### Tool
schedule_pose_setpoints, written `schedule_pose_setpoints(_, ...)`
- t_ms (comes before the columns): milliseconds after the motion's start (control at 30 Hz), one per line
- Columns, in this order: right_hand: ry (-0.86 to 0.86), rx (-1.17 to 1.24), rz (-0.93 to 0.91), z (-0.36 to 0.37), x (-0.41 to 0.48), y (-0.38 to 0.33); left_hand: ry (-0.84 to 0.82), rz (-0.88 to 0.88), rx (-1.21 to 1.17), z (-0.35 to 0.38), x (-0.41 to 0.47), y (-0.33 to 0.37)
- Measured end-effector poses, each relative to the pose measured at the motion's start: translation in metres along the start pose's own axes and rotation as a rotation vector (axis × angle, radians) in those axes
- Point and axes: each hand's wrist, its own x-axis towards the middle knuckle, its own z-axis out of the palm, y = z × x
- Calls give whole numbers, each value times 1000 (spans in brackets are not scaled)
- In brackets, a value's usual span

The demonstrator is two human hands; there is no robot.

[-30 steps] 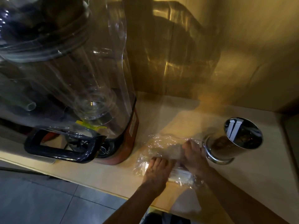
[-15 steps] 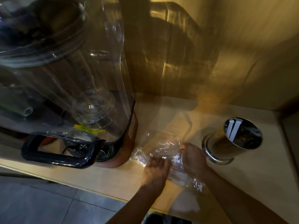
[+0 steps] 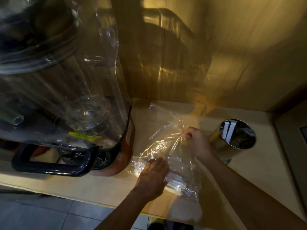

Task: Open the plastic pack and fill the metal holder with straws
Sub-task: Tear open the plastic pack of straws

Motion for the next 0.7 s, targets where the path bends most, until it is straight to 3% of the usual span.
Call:
schedule_pose_setpoints(167,78,56,42,-12,2,2,3,-68,8,4,-2,-2)
schedule_pose_setpoints(367,172,114,45,-27,-2,-3,120,-4,93,0,-11,-1)
schedule_pose_setpoints(567,207,100,-66,-40,-8,-20,80,101,71,8,-30,-3)
schedule_pose_setpoints(700,233,108,-99,-49,-10,-24,62,19,14,4,-35,0)
